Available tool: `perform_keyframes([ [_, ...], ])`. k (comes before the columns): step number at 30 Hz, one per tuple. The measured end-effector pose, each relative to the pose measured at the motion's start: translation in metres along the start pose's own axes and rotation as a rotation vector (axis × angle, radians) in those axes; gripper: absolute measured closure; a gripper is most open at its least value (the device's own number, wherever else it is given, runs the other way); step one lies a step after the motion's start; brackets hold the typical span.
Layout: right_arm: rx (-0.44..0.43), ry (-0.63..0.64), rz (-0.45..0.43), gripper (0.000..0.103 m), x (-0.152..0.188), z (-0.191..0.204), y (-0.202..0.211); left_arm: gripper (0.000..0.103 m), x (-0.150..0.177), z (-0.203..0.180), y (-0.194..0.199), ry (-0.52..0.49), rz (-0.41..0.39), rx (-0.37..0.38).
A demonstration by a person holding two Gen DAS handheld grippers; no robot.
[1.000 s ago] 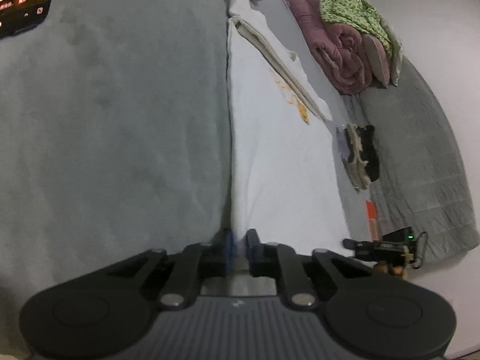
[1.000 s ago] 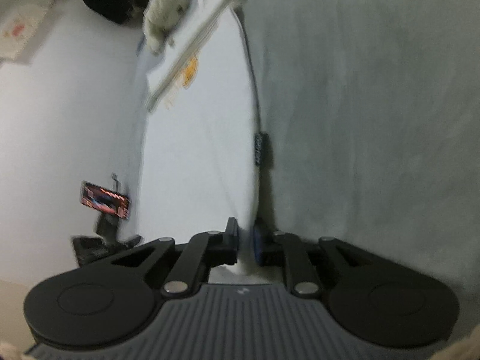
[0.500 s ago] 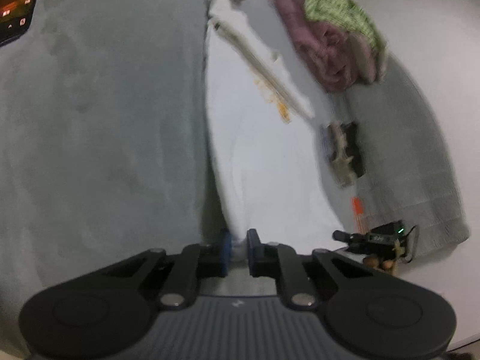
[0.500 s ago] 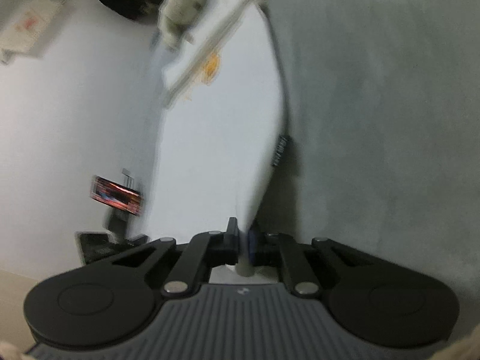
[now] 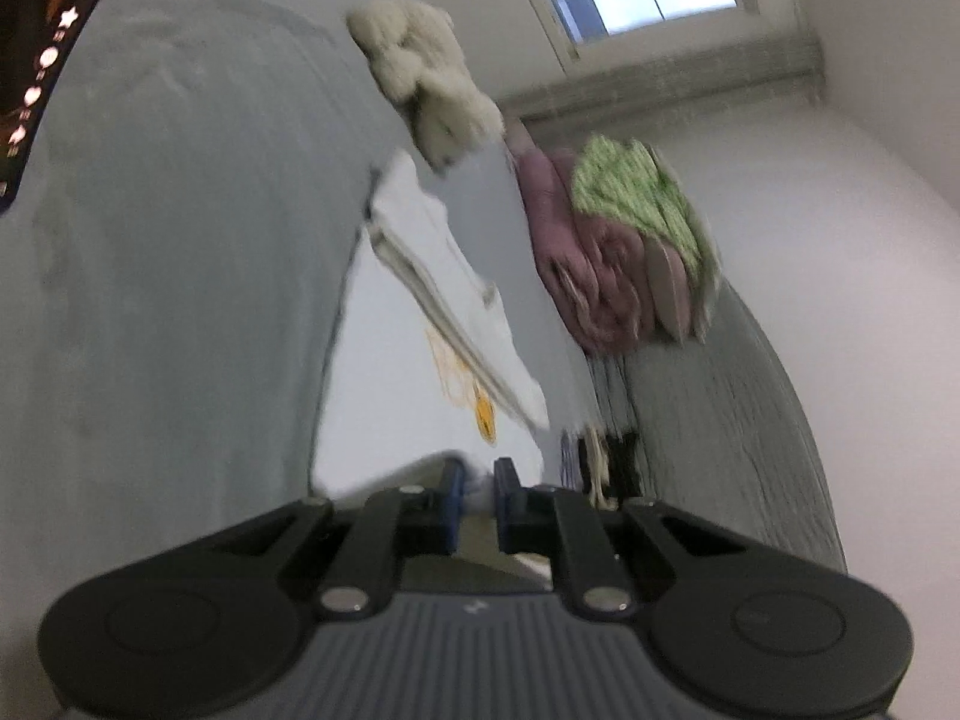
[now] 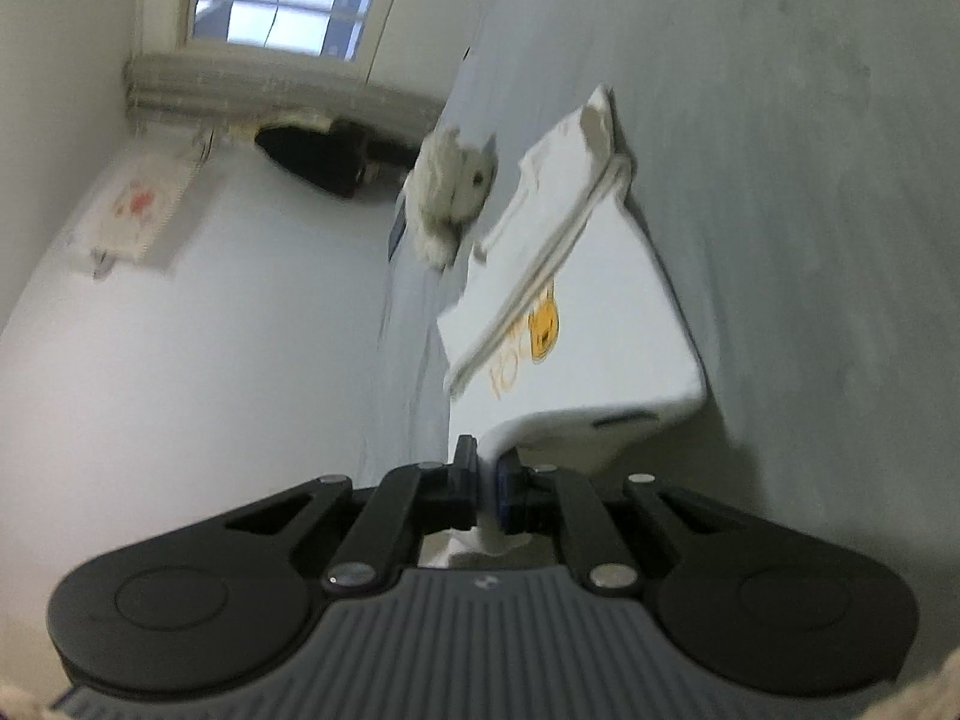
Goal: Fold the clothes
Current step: 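Lift the hem with both grippers and fold it toward the collar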
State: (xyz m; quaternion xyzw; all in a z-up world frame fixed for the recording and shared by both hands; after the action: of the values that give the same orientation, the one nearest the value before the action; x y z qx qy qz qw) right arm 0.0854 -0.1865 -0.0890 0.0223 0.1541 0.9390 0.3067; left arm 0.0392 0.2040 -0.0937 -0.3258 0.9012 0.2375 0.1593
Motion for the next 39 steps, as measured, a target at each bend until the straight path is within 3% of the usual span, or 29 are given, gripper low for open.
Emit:
perform_keyframes([
  [9,0.050,-0.048,-0.114,0.095,-0.042,-0.007,-0.042,0.092,-0.041,0.027,-0.042,0.091,-0.104,-0.131],
  [21,0.097,-0.151,-0.139,0.094,-0.072,-0.043,-0.055,0.092,-0.054,0.066,-0.075,0.102,-0.100,-0.281],
  [30,0.079,-0.197,-0.133,0.090,-0.076,-0.061,-0.051,0.090,-0.057,0.074,-0.079,0.131,-0.106,-0.252],
  [39,0.009,-0.179,-0.158,0.087,-0.075,-0.052,-0.035,0.081,-0.066,0.073,-0.075,0.160,-0.175,-0.251],
])
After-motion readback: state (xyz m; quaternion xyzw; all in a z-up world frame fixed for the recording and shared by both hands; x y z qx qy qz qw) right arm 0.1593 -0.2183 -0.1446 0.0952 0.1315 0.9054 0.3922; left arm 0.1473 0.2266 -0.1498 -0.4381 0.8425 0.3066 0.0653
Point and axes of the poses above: each gripper's, at about its wrist camera, not at the fingertips, and y roughly against the way its jaws point, z to its left, x to its underside, the point moved 10 cm from there along -y, roughly the way its jaws point, and after that the axes turned 9 degrees about -y, right-handed, at the moved point
